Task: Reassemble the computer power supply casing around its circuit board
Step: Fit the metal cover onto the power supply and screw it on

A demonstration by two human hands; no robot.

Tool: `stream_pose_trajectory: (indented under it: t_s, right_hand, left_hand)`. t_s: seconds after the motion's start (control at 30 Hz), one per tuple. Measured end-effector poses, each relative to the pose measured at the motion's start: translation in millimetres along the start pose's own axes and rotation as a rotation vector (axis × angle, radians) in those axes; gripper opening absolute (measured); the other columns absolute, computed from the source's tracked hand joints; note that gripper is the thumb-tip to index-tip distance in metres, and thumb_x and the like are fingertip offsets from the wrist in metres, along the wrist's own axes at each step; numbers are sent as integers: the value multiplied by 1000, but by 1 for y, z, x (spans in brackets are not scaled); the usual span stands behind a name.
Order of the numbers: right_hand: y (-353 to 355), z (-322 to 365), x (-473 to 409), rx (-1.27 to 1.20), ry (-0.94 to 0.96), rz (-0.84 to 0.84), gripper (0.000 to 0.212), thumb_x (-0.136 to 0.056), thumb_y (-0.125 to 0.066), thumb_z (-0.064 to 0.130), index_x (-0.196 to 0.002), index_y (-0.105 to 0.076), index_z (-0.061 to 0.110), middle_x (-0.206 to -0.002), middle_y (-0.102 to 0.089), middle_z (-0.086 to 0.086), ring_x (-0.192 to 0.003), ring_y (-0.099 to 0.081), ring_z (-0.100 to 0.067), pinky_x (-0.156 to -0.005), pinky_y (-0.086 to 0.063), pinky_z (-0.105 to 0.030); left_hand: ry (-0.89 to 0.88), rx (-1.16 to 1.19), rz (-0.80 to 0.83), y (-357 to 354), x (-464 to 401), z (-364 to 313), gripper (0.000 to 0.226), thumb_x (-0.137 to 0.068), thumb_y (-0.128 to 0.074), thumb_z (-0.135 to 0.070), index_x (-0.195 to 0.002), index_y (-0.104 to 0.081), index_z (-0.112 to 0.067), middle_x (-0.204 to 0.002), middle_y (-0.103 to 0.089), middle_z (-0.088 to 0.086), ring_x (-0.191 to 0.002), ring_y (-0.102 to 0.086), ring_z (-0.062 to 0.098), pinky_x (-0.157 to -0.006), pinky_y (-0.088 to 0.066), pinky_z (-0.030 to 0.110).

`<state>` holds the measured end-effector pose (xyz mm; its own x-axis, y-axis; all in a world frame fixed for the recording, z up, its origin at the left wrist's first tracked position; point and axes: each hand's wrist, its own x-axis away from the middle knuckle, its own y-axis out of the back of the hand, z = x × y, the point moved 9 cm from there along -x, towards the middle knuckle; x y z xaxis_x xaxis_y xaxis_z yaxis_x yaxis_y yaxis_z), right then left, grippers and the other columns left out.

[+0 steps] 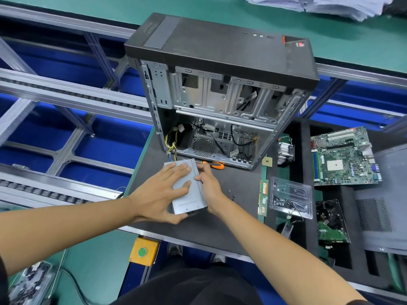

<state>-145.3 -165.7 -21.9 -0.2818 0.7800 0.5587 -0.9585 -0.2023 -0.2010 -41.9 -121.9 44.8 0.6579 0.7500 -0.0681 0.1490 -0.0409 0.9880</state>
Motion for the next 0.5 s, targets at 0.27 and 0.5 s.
stream_pose_trajectory:
  t_s: [0.27, 0.5]
  right_hand:
    - [-8, -3, -2, 35, -45, 63, 30, -99, -38, 13, -127, -43, 23, -102, -62, -8, -78, -64, -19, -55, -52, -27]
    - [-5, -9, -4, 40, -65, 31, 31, -103, -36, 23, -130, -48, 33, -110, -66, -9, -86, -66, -22, -63, -55, -31]
  left_hand:
    - [44, -7, 12, 0, 1, -4, 92, -84, -47, -82, -135, -57, -6, -153, -35, 31, -151, -22, 41, -125, -12, 57]
    - [112, 40, -100, -1, -1, -7, 82, -81, -59, -71, -125, -62, -2, -146, -42, 32, -146, -30, 45, -121, -18, 62]
